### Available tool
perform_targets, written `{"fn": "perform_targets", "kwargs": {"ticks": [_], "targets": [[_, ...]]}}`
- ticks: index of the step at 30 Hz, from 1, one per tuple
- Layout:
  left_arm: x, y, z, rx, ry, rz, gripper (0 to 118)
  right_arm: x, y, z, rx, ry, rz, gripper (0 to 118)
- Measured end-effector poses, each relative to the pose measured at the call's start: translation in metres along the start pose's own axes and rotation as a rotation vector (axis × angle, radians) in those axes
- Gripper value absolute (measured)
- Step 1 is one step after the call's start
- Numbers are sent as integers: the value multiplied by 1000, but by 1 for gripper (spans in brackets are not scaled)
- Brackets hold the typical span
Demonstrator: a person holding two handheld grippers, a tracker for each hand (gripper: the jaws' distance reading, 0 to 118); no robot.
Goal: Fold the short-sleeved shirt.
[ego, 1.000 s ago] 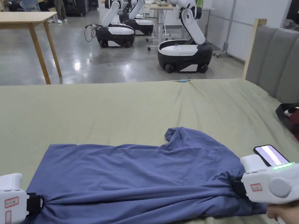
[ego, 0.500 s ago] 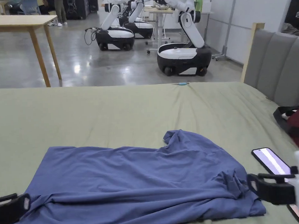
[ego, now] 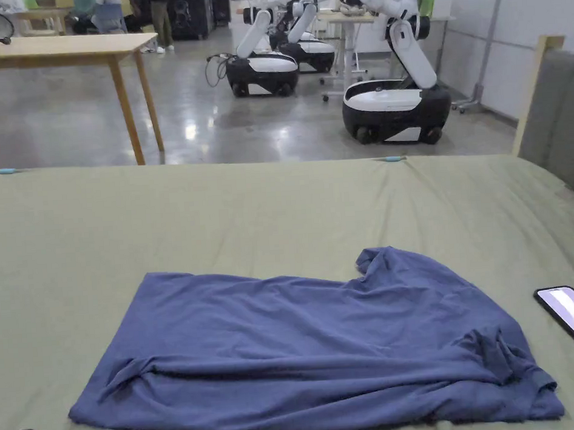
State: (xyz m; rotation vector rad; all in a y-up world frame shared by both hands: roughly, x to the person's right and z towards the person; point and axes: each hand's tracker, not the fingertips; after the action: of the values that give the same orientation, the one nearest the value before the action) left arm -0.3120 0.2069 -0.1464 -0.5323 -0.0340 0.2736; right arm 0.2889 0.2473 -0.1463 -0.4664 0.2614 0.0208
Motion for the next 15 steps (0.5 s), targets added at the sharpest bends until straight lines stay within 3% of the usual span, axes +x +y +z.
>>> {"fn": "perform_targets", "kwargs": {"ticks": [1, 3, 4, 7, 9, 15], "targets": [[-2, 7, -16, 3, 1, 10, 30, -1, 2, -1, 8, 6, -2, 0], [-8, 20, -52, -45, 40, 23, 105, -3, 4, -3, 19, 28, -3, 1], [-11, 25, -75, -145, 53, 24, 117, -4, 5, 0, 17, 29, -4, 1], [-23, 33, -124, -210, 71, 61, 115, -6, 4, -2, 5, 40, 2, 0], [-30, 35, -153, -316, 102, 35, 115, -8, 3, 0, -13, 43, 9, 0], [-35, 7, -189, -374, 168, -70, 110, -7, 0, 0, -45, 40, 11, 0]]}}
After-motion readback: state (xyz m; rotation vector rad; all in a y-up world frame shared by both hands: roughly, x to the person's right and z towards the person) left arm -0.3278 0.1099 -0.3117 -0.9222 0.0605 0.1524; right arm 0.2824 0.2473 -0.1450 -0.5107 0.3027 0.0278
